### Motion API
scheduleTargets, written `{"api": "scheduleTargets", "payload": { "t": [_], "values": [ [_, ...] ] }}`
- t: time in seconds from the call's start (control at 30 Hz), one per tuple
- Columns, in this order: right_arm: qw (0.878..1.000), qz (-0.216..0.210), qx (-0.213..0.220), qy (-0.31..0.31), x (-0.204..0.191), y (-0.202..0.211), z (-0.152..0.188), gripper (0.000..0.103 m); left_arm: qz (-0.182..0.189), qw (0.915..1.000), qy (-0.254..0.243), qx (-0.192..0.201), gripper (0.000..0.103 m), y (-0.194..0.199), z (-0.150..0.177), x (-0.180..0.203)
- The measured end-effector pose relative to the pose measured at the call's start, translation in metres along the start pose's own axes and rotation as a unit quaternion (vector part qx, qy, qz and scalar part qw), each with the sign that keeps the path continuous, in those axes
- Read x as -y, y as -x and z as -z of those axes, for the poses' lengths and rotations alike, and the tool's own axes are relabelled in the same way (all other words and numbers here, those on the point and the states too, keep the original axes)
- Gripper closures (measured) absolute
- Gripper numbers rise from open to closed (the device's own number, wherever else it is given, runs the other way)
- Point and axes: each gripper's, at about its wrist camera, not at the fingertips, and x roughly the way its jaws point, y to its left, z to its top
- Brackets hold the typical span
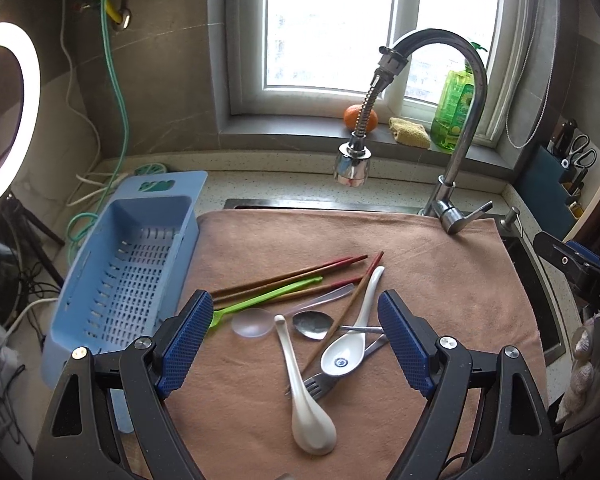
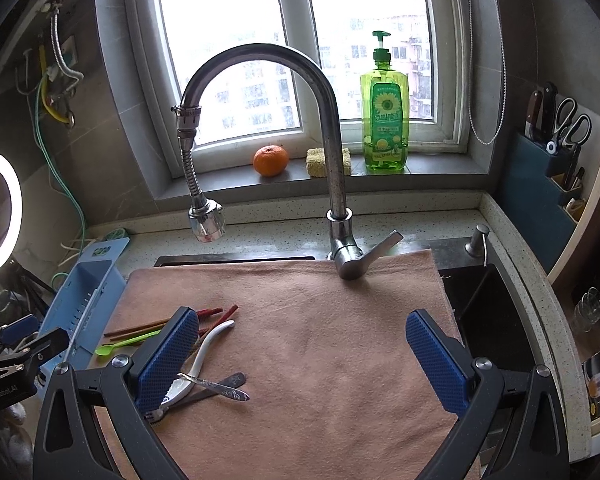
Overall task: Organize utensils
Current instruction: 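Move the right tool toward the long white ceramic spoon on the towel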
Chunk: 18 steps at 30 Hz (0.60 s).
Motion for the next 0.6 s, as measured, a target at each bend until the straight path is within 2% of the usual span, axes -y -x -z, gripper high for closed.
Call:
{"api": "scheduleTargets", "payload": {
  "t": [0.1, 0.13, 0.3, 0.47, 0.6],
  "values": [
    [1.000, -0.025, -0.005, 0.012, -0.006, -0.005, 0.002, 0.001, -0.016, 0.9998, 0.011, -0.005, 0.018, -0.001, 0.008, -0.016],
    [0.999, -0.035, -0.003, 0.015, -0.009, -0.006, 0.003, 0.001, -0.020, 0.9995, 0.014, -0.022, 0.018, 0.001, 0.011, -0.019],
    [0.994, -0.108, -0.016, 0.014, -0.026, -0.016, 0.006, 0.000, -0.018, 0.9991, 0.024, -0.030, 0.018, 0.001, 0.029, -0.030],
    [0.982, -0.168, -0.070, 0.042, -0.056, -0.037, 0.010, 0.000, -0.005, 0.9986, 0.029, -0.044, 0.018, -0.001, 0.049, -0.032],
    [0.963, -0.226, -0.139, 0.043, -0.076, -0.061, 0.017, 0.000, 0.011, 0.9973, 0.042, -0.059, 0.018, -0.005, 0.067, -0.036]
  ]
}}
